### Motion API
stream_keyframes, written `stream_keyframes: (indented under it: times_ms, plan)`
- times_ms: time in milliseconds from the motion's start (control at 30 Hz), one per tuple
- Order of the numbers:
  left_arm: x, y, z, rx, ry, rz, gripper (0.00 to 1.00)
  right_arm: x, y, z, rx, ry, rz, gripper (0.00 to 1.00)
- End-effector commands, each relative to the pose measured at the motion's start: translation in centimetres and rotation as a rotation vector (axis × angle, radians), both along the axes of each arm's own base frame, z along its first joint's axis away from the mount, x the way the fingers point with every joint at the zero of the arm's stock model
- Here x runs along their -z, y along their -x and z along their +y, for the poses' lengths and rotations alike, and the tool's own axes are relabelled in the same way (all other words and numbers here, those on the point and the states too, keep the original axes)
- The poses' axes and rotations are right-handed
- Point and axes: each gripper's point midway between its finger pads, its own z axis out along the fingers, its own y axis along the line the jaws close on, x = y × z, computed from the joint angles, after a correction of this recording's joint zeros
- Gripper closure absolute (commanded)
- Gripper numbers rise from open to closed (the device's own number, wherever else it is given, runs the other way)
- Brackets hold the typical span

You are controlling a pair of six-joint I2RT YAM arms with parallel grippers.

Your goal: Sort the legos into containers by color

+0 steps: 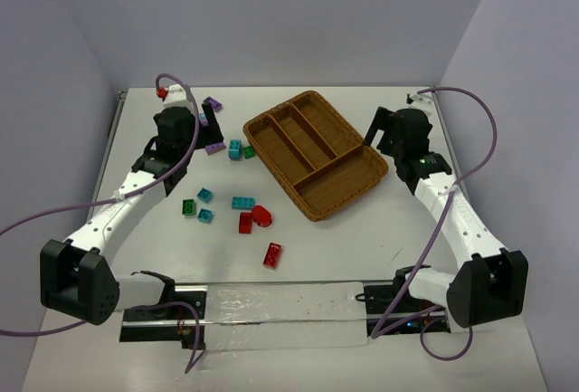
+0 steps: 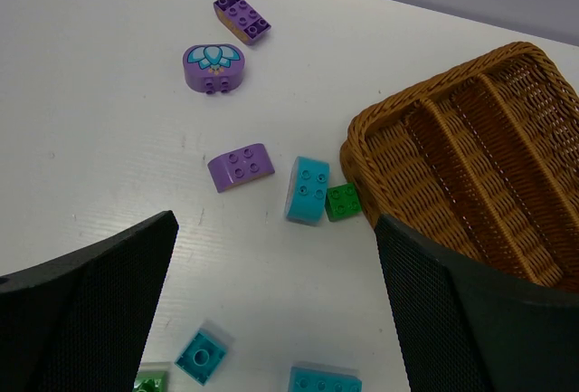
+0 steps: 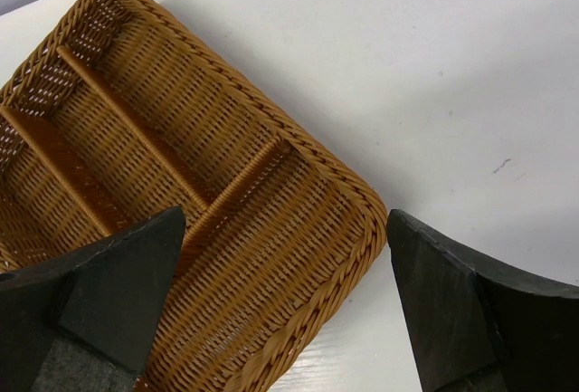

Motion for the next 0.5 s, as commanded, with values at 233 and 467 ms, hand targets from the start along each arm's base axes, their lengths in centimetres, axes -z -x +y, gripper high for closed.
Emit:
stream_keyframes:
  times_ms: [233, 467]
  plan:
    - [-1.7, 0.3, -0.1, -0.002, 0.004, -0.031, 0.01, -1.9, 0.0, -0.3, 0.051, -0.020, -0.043, 0.00]
    - [-1.7, 0.7, 1.2, -0.086, 0.026, -0.020, 0.01, -4.1, 0.5, 6.5, -0.250, -0.113, -0.092, 0.00]
